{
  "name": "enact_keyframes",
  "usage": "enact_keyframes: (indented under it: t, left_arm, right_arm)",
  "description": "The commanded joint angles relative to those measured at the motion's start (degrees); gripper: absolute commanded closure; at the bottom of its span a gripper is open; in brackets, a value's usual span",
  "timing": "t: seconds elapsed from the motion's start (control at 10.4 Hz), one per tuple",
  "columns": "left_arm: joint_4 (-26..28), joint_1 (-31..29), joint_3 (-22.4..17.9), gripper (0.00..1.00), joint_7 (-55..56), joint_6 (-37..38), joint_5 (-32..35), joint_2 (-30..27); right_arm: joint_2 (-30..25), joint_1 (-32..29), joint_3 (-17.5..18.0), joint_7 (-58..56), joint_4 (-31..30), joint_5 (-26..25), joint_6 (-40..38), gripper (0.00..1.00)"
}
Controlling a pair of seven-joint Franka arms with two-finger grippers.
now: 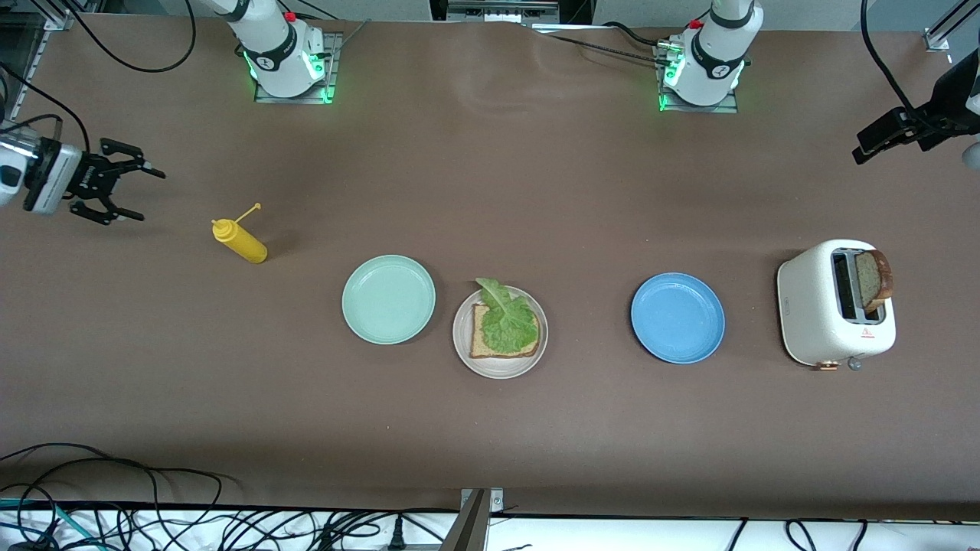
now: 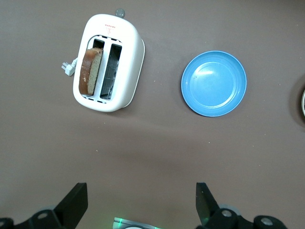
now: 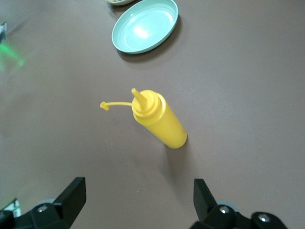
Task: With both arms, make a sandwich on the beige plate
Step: 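Lower the right gripper and grasp the yellow mustard bottle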
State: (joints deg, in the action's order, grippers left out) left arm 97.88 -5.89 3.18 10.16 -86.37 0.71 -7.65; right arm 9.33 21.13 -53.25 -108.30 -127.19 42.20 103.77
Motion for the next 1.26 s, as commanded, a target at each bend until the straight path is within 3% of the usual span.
enact_keyframes:
  t: [0.0, 0.29, 0.48, 0.58, 0.68, 0.77, 1.06, 1.16]
  left_arm:
    - [-0.06, -0.44, 0.25, 0.00, 0.21, 0.50, -0.97, -0.26]
    - [-0.06, -0.44, 0.25, 0.00, 0.21, 0.50, -0.97, -0.26]
    - [-0.06, -0.44, 0.25, 0.00, 0.21, 0.50, -0.97, -0.26]
    - [-0.06, -0.44, 0.25, 0.00, 0.21, 0.50, -0.97, -0.26]
    - [-0.06, -0.44, 0.25, 0.00, 0.21, 0.50, -0.97, -0.26]
    - [-0.06, -0.44, 0.25, 0.00, 0.21, 0.50, -0.97, -0.26]
    - [-0.06, -0.44, 0.25, 0.00, 0.21, 0.50, -0.97, -0.26]
    - [-0.06, -0.44, 0.25, 0.00, 0.21, 0.50, -0.97, -0.26]
  right_arm:
    - [9.80, -1.88, 0.16, -12.60, 1.42, 11.01, -5.57, 0.00]
    - [16.83, -2.14, 0.69, -18.86, 3.79, 17.62, -8.39, 0.00]
    - [24.29, -3.54, 0.78, -24.40, 5.19, 25.17, -16.27, 0.00]
    - [27.29, -4.59, 0.86, -26.77, 7.98, 25.99, -19.36, 0.01]
    - [28.97, -5.73, 0.86, -27.49, 9.58, 26.09, -21.13, 0.01]
    - [29.95, -3.48, 0.95, -28.10, 8.64, 29.65, -20.63, 0.02]
    - [30.57, -4.25, 1.83, -30.22, 8.46, 31.01, -21.06, 0.02]
    - [30.49, -5.73, 4.27, -30.22, 8.37, 31.62, -21.15, 0.02]
